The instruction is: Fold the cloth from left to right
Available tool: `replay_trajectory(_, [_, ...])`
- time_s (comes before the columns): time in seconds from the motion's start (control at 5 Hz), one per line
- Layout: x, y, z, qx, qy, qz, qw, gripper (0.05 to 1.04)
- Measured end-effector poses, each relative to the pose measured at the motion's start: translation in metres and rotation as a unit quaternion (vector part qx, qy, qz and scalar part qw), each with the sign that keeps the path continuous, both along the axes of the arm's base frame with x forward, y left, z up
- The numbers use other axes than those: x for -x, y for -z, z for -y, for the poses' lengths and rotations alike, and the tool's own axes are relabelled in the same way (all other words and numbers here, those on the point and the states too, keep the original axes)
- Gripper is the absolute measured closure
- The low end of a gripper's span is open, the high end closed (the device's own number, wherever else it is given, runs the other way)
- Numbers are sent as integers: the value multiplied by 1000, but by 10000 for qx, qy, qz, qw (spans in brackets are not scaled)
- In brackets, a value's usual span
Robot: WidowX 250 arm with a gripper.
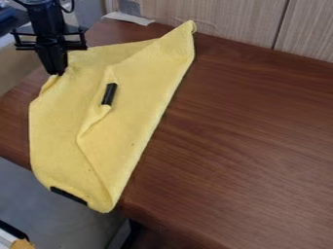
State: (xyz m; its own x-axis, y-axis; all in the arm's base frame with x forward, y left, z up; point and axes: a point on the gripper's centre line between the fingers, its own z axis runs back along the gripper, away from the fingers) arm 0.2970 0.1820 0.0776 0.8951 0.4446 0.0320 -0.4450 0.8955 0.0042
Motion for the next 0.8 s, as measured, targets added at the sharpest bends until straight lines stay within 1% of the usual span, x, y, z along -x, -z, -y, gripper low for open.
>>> replay_trajectory(0.2, [-3, -27, 10, -36, 75, 228, 9997, 1020])
replay_trajectory(0.4, [-16, -50, 39, 82, 361, 598, 9975, 1020])
replay_trajectory(0.6, [-25, -59, 73, 294, 786, 810, 9932, 1020])
replay_trajectory(0.8, [-31, -53, 108, 442, 1328, 808, 9868, 1020])
